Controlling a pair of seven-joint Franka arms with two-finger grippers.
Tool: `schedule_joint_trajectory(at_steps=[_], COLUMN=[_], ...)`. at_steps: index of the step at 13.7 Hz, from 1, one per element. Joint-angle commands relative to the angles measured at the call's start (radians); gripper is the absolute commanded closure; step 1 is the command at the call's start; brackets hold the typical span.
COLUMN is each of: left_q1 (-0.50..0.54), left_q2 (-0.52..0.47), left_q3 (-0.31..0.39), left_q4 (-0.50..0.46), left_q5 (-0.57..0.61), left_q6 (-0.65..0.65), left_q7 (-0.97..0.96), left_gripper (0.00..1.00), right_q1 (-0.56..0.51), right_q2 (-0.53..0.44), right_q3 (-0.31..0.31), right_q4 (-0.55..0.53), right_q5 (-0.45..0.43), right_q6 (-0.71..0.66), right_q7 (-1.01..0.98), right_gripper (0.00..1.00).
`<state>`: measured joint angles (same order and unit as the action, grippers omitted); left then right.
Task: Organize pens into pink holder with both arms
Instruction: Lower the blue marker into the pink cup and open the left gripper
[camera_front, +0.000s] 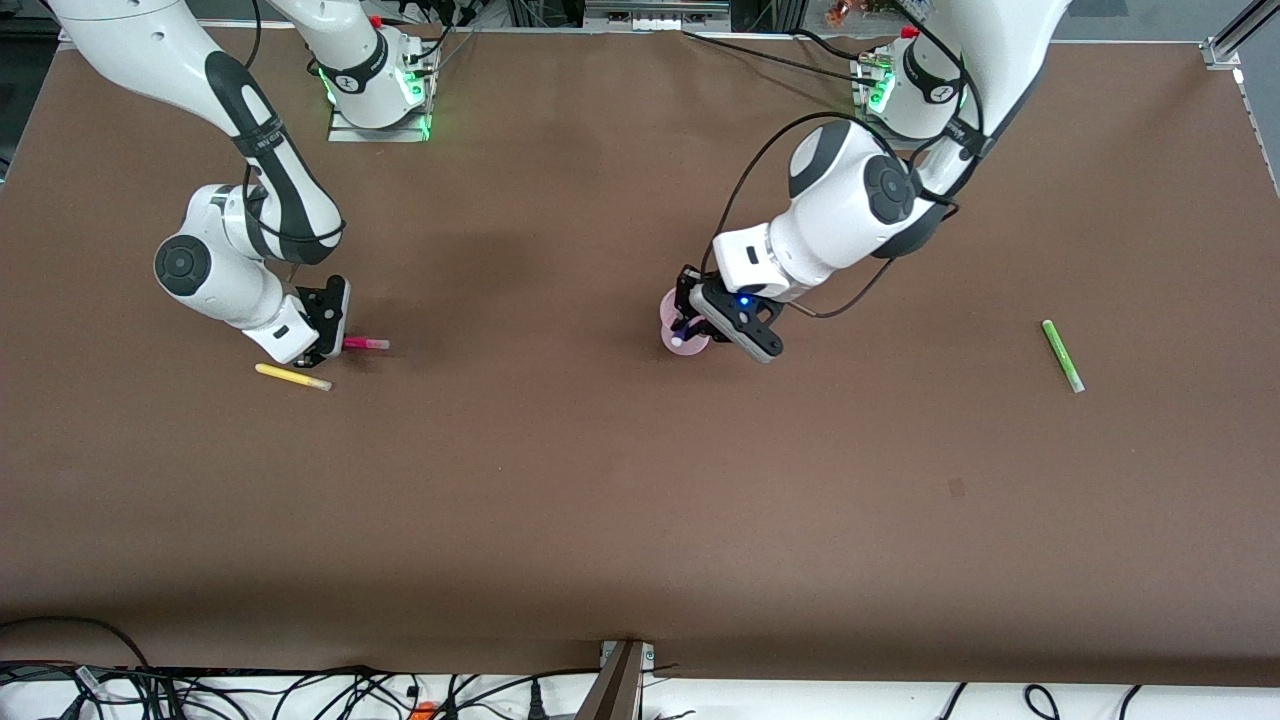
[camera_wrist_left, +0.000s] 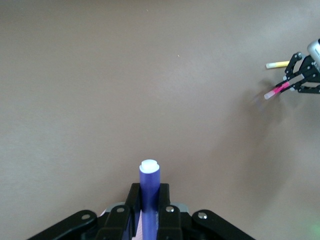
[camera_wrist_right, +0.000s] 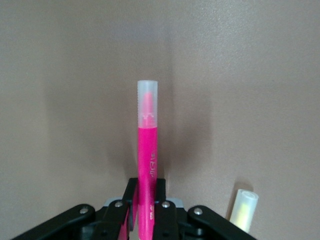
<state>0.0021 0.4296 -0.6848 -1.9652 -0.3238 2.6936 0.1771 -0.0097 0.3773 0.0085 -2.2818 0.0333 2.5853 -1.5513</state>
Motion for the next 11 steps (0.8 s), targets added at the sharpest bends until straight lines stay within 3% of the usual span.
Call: schedule_joint_trajectory(at_steps=[1, 4, 8, 9, 10, 11], left_q1=[-0.034, -0.017, -0.017, -0.017, -0.017, -0.019], left_q2=[0.02, 0.073, 0.115, 0.115, 0.113, 0.104], left_q3=[-0.001, 0.005, 0.01, 0.01, 0.01, 0.01], left_q4=[-0.047, -0.05, -0.05, -0.05, -0.052, -0.054], left_q5=[0.011, 0.101, 0.124, 0.124, 0.124, 0.124], left_q6=[0.116, 0.169, 0.221, 0.219, 0.221, 0.219], left_q7=[0.031, 0.099, 0.121, 0.119, 0.12, 0.116], left_gripper=[1.0, 1.0, 1.0, 0.89, 0.01, 0.0], right_q1=[-0.007, -0.003, -0.004, -0.003, -0.003, -0.003], right_q2=[-0.035, -0.135, -0.14, -0.14, -0.132, -0.124], right_q3=[0.01, 0.063, 0.065, 0.064, 0.065, 0.065], right_q4=[-0.01, 0.033, 0.218, 0.272, 0.328, 0.37], right_q5=[0.019, 0.017, 0.004, -0.004, -0.024, -0.042], right_q6=[0.001, -0.095, -0.376, -0.448, -0.512, -0.565], right_q7=[-0.024, 0.016, 0.15, 0.196, 0.239, 0.278], right_gripper=[1.0, 1.0, 1.0, 1.0, 1.0, 1.0])
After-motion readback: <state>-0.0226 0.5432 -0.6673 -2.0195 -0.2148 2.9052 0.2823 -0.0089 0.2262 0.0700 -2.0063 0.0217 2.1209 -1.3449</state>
